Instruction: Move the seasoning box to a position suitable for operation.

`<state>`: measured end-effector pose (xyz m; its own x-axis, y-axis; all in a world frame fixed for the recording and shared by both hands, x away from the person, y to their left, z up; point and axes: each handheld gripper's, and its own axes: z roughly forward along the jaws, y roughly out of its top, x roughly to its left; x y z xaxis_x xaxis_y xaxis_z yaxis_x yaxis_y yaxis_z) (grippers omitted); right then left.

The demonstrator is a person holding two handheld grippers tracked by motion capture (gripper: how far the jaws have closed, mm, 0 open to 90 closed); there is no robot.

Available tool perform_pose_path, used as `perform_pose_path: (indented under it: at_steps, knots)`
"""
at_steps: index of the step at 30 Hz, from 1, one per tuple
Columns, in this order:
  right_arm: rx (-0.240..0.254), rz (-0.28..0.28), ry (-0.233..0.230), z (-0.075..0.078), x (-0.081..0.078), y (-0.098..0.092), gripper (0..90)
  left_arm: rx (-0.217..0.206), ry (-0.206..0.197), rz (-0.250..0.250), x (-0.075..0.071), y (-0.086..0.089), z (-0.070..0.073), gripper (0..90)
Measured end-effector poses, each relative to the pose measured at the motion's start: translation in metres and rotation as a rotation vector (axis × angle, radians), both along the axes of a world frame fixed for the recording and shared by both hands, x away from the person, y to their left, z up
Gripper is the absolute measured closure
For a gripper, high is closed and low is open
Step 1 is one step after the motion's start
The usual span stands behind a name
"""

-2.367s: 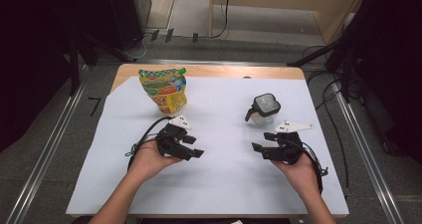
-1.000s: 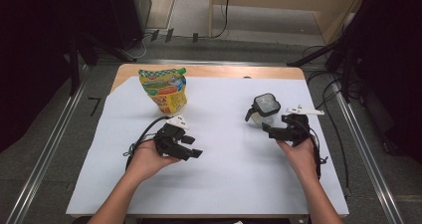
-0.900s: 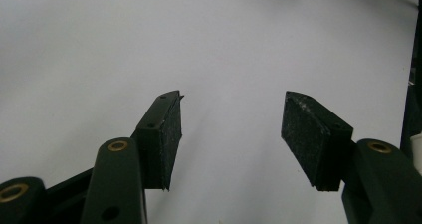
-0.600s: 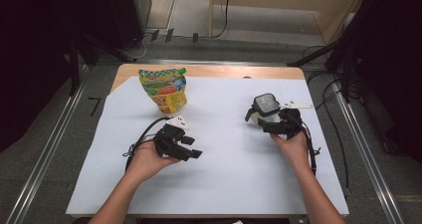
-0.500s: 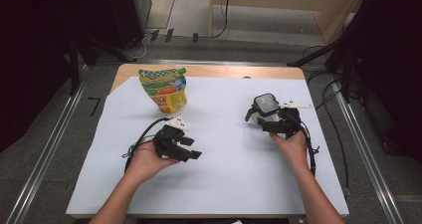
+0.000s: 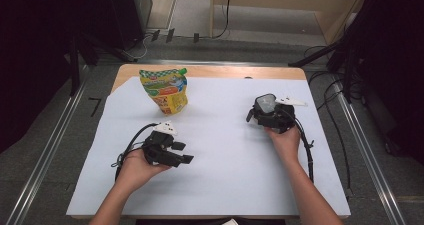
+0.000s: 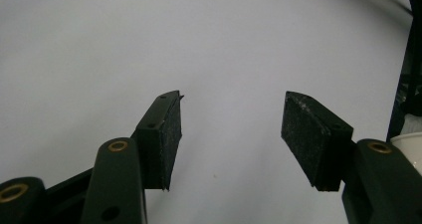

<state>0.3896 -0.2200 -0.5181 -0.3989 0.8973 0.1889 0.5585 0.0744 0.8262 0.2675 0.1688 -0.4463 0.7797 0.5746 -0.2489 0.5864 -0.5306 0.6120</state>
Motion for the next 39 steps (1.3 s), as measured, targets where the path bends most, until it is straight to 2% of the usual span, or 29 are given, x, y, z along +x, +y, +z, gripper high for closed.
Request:
perform_pose_path:
  at_steps: [5, 8, 9, 15, 22, 29, 32, 39]
  knots:
    - [-0.038, -0.012, -0.032, -0.003, 0.001, 0.005, 9.7, 0.001, 0.000, 0.009, -0.002, 0.005, 0.000, 41.9]
    - [-0.061, -0.024, -0.040, -0.004, 0.001, 0.008, 13.8, 0.005, 0.000, 0.014, -0.003, 0.007, -0.001, 41.8]
    - [-0.082, -0.027, -0.048, -0.004, 0.000, 0.008, 14.6, 0.004, 0.002, 0.017, -0.003, 0.007, -0.001, 41.8]
    - [-0.099, -0.021, -0.048, -0.003, -0.001, 0.008, 15.4, 0.015, 0.001, 0.008, -0.002, 0.005, -0.002, 41.7]
    - [-0.099, -0.024, -0.040, 0.000, -0.001, 0.007, 15.6, 0.019, 0.001, 0.006, 0.000, 0.003, -0.004, 41.7]
    - [-0.063, -0.023, -0.059, 0.013, -0.008, 0.006, 15.6, 0.014, 0.001, -0.002, 0.002, 0.003, -0.003, 42.2]
    - [-0.058, -0.002, -0.053, 0.017, -0.013, 0.009, 15.6, 0.010, 0.002, -0.006, 0.004, 0.000, -0.003, 42.2]
    - [-0.086, 0.066, -0.037, 0.018, -0.026, 0.021, 15.6, 0.012, 0.002, -0.031, 0.010, -0.010, -0.005, 42.2]
